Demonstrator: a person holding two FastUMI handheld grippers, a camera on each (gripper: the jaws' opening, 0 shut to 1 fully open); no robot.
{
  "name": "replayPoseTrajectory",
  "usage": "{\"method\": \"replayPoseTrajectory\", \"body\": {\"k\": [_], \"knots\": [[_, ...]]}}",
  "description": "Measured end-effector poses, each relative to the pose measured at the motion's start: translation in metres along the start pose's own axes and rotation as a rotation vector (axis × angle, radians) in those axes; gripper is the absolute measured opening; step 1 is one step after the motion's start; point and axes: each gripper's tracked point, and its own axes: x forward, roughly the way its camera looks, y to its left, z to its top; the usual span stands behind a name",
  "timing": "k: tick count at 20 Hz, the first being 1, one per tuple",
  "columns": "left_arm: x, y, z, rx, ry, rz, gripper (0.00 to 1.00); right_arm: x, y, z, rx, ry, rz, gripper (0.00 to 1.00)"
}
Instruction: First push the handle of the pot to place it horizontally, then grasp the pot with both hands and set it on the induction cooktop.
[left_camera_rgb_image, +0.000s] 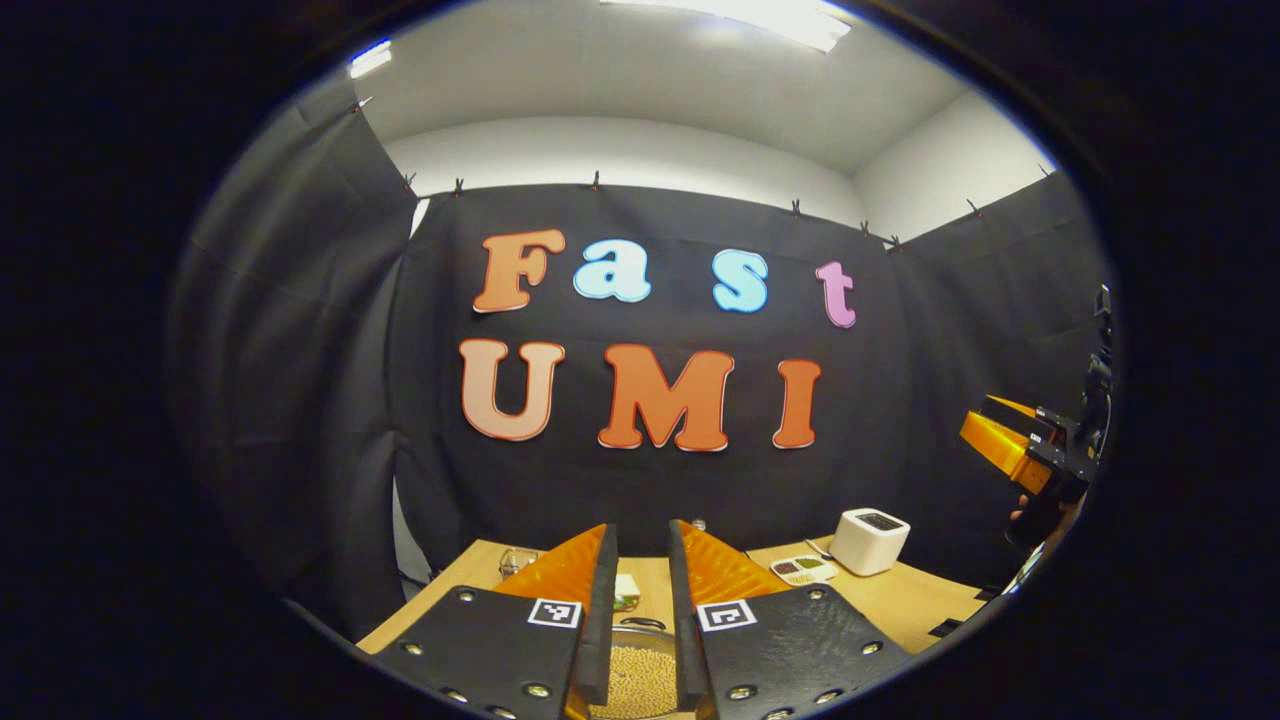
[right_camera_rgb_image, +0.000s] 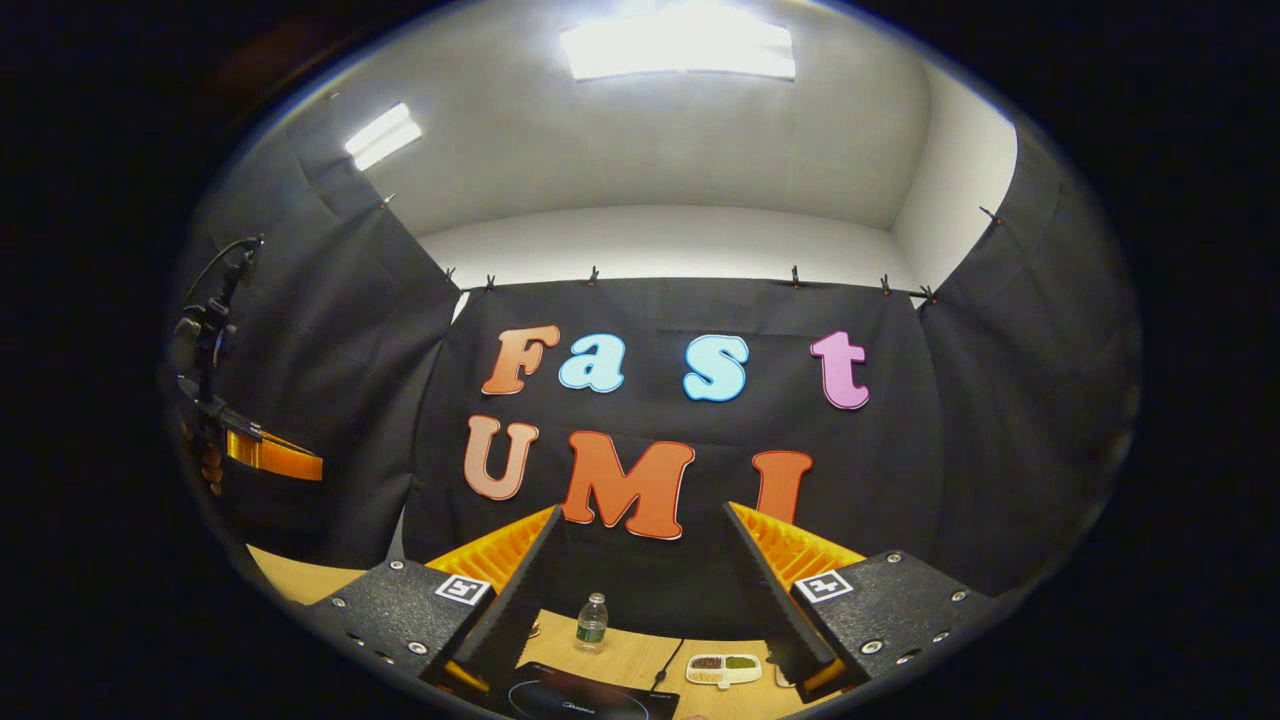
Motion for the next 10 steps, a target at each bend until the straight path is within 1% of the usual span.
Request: {"method": "replayPoseTrajectory", "body": {"k": [2, 3, 7, 10], "knots": [[0.003, 0.007, -0.031, -0.048, 0.104, 0.012, 0.11, 0.002, 0.005, -0.009, -0.004, 0.009, 0.007, 0.95], [0.003, 0.011, -0.047, -0.074, 0.158, 0.026, 0.07, 0.003, 0.008, -0.012, -0.002, 0.011, 0.012, 0.95], [0.002, 0.023, -0.108, -0.153, 0.356, 0.061, 0.07, 0.008, 0.014, -0.025, -0.005, 0.010, 0.023, 0.95], [-0.004, 0.021, -0.154, -0.230, 0.509, 0.071, 0.06, 0.012, 0.019, -0.039, -0.008, 0.020, 0.027, 0.95]]}}
